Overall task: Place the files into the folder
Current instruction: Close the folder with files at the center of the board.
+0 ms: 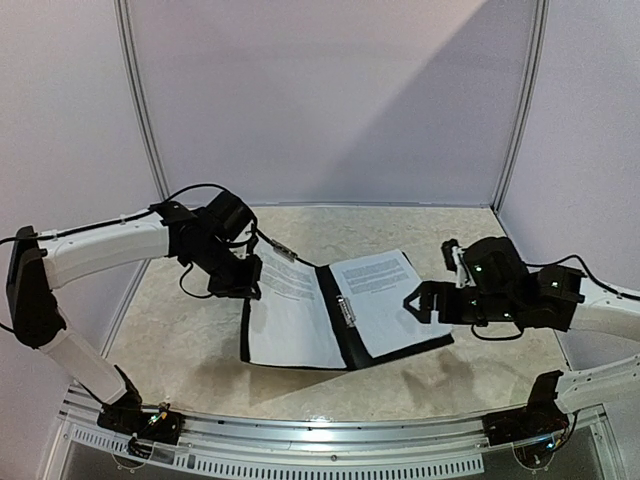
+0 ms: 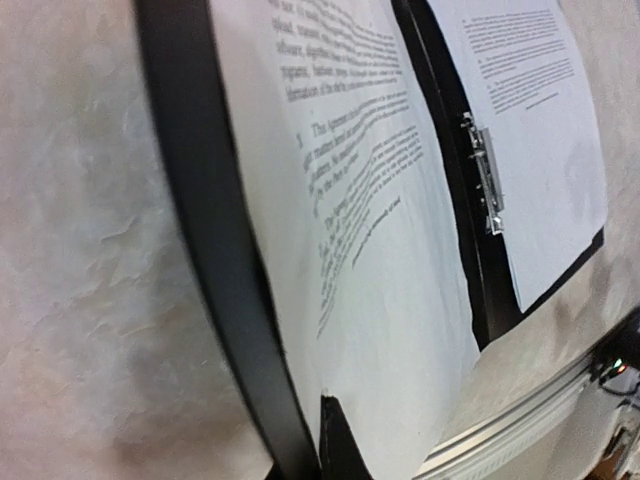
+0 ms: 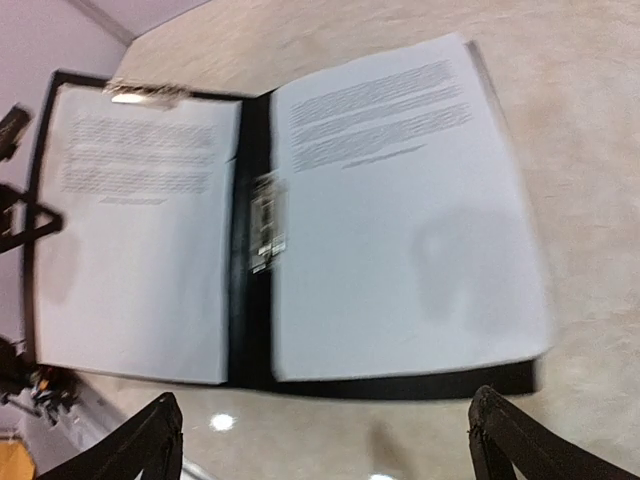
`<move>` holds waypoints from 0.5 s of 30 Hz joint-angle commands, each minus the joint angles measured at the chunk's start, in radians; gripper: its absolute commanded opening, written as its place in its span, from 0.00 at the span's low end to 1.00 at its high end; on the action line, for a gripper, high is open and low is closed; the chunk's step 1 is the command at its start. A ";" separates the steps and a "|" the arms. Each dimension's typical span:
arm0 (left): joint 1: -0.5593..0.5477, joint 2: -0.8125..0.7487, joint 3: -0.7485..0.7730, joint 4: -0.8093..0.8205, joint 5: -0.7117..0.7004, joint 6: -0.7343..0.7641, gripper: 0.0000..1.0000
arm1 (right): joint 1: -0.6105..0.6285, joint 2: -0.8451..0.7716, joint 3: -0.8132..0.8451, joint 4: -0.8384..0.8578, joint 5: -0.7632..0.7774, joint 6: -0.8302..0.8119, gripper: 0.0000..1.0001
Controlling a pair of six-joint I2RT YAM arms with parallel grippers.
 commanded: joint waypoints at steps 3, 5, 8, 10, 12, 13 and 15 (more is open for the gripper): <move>0.037 -0.026 0.148 -0.355 -0.129 0.177 0.00 | -0.122 -0.049 -0.071 -0.155 0.115 -0.154 0.99; 0.037 -0.015 0.137 -0.338 -0.063 0.180 0.00 | -0.136 -0.020 -0.099 -0.156 0.129 -0.174 0.99; 0.032 -0.004 0.156 -0.282 0.081 0.169 0.07 | -0.194 0.038 -0.159 -0.123 0.096 -0.183 0.99; 0.027 -0.001 0.191 -0.257 0.120 0.172 0.26 | -0.244 0.071 -0.201 -0.059 0.023 -0.196 0.99; 0.019 0.006 0.228 -0.247 0.118 0.173 0.45 | -0.276 0.107 -0.233 0.022 -0.037 -0.213 0.99; 0.013 0.013 0.246 -0.242 0.121 0.178 0.49 | -0.288 0.126 -0.240 0.064 -0.065 -0.218 0.99; -0.005 0.026 0.274 -0.220 0.139 0.182 0.57 | -0.298 0.177 -0.228 0.118 -0.101 -0.230 0.99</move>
